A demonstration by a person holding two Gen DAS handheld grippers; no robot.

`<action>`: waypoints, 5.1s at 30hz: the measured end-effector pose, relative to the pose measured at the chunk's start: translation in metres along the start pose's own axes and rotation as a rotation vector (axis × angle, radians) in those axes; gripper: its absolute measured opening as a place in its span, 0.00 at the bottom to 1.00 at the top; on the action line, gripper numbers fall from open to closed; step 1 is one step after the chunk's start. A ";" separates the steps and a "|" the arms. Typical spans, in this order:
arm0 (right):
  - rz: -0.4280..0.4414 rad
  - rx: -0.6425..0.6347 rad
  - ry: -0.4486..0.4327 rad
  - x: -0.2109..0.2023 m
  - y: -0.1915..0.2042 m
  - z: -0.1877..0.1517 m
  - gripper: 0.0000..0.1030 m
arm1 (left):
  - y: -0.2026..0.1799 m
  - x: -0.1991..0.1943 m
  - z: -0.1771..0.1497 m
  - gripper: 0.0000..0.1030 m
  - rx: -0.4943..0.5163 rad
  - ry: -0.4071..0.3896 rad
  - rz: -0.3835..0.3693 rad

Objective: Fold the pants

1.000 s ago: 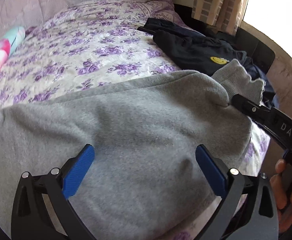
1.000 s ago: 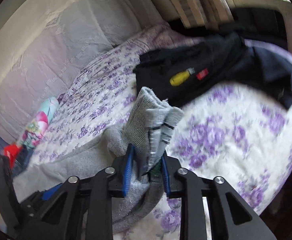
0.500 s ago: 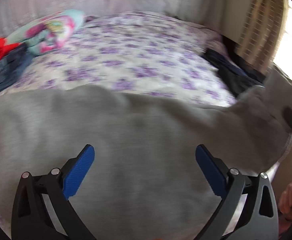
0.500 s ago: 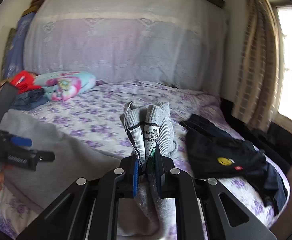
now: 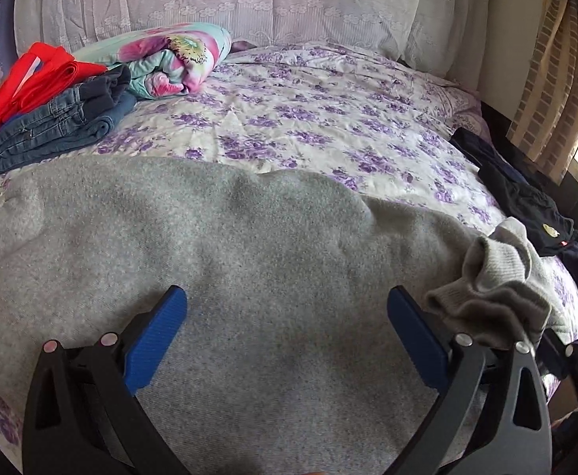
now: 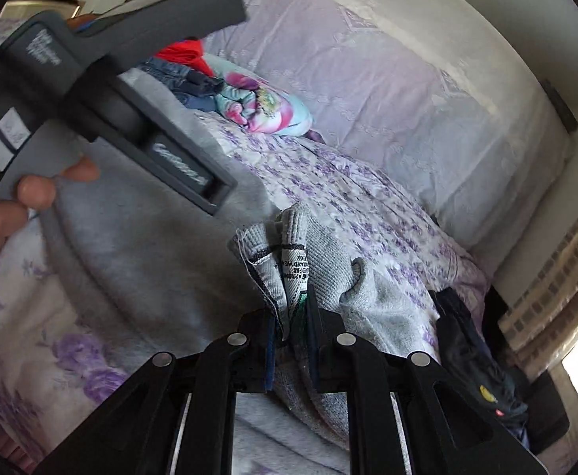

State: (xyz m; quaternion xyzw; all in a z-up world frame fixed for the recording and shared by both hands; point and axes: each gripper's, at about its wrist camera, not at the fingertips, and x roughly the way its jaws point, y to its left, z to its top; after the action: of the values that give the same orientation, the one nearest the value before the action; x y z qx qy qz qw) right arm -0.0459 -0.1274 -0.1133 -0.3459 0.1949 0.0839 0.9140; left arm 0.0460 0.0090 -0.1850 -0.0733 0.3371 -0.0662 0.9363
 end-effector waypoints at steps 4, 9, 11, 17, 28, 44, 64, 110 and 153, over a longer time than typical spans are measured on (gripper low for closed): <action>0.043 -0.004 0.009 -0.001 0.010 0.006 0.14 | 0.008 -0.005 0.000 0.96 -0.041 -0.029 -0.039; 0.170 0.017 0.041 0.002 0.013 0.008 0.44 | 0.016 -0.011 0.001 0.96 -0.065 -0.050 -0.068; 0.268 0.112 0.020 -0.009 -0.008 0.012 0.50 | 0.019 -0.014 0.003 0.96 -0.076 -0.059 -0.078; 0.290 0.460 -0.050 -0.024 -0.092 0.006 0.63 | 0.000 -0.040 0.016 0.96 -0.013 -0.125 -0.160; 0.419 0.879 0.331 0.111 -0.144 -0.053 0.17 | -0.104 -0.002 -0.001 0.79 0.243 0.072 -0.376; 0.386 0.798 0.255 0.049 -0.123 -0.075 0.30 | -0.101 0.029 -0.011 0.92 0.251 0.171 -0.292; 0.348 0.723 0.201 0.002 -0.124 -0.049 0.43 | -0.096 -0.003 -0.007 0.96 0.222 0.158 -0.169; 0.591 -0.068 0.065 0.001 0.131 0.179 0.59 | 0.232 -0.094 -0.003 0.96 -0.269 0.050 0.218; 0.388 0.093 -0.038 0.013 0.124 0.178 0.26 | 0.240 -0.077 -0.009 0.96 -0.454 0.161 -0.508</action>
State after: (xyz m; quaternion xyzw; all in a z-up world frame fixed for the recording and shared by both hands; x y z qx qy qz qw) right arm -0.0164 0.0838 -0.0711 -0.2576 0.2441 0.2559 0.8992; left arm -0.0006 0.2568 -0.1882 -0.3559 0.3868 -0.2259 0.8202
